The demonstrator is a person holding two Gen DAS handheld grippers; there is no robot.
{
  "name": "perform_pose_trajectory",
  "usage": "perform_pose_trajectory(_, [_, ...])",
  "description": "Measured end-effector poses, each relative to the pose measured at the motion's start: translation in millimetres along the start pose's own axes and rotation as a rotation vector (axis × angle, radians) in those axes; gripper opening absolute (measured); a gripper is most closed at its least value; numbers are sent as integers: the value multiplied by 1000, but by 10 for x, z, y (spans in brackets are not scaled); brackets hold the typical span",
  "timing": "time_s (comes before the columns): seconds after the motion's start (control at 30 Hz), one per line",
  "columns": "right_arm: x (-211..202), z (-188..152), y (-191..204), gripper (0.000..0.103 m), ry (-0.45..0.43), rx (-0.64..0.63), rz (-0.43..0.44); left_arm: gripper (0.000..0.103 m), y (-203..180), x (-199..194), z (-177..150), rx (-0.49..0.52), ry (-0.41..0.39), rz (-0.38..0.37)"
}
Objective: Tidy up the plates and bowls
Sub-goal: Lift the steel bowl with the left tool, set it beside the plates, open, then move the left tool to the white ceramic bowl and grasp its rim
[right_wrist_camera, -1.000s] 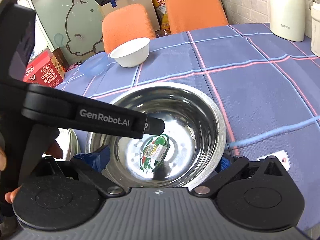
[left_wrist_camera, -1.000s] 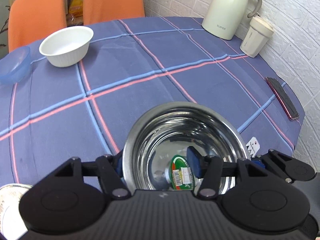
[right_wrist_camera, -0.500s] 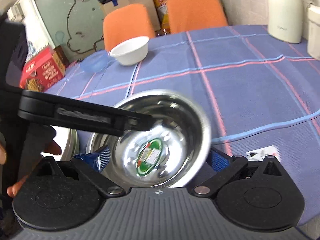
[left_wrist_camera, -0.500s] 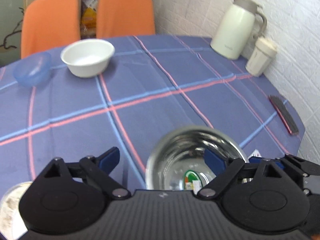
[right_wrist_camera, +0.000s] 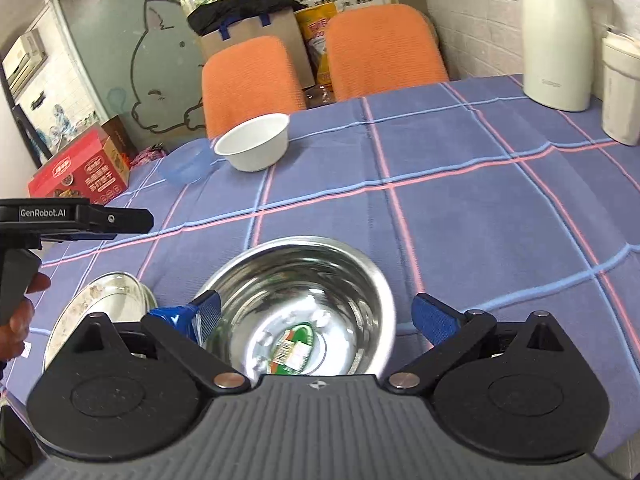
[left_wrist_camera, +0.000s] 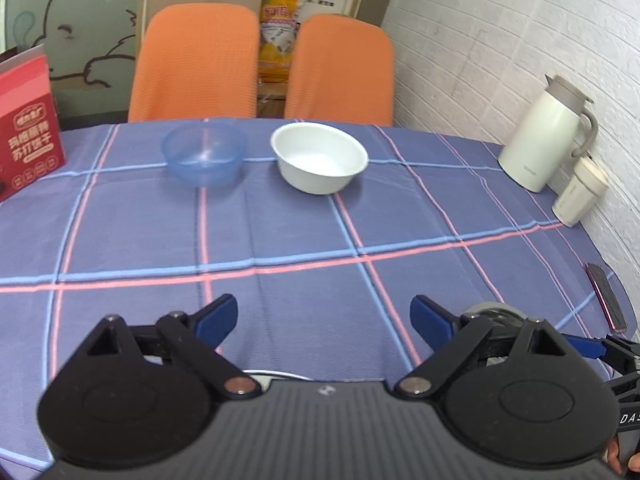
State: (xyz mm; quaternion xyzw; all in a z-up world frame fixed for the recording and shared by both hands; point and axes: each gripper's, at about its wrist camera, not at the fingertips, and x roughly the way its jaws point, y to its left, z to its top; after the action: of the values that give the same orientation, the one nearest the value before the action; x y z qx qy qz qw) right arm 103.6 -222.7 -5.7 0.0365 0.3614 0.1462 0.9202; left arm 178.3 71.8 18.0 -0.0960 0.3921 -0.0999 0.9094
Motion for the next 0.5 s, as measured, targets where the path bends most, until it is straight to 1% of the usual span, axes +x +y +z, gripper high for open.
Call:
perform_pose_trajectory(0.1, [67, 57, 82, 90, 15, -18, 18, 92, 102, -4, 15, -7, -8, 8])
perform_pose_trajectory(0.27, [182, 203, 238, 90, 29, -83, 10, 92, 239, 58, 113, -31, -10, 6])
perform_pose_trajectory(0.37, [249, 341, 307, 90, 35, -123, 5, 92, 267, 119, 271, -40, -19, -2])
perform_pose_trajectory(0.5, [360, 599, 372, 90, 30, -183, -15, 92, 209, 241, 627, 2, -55, 8])
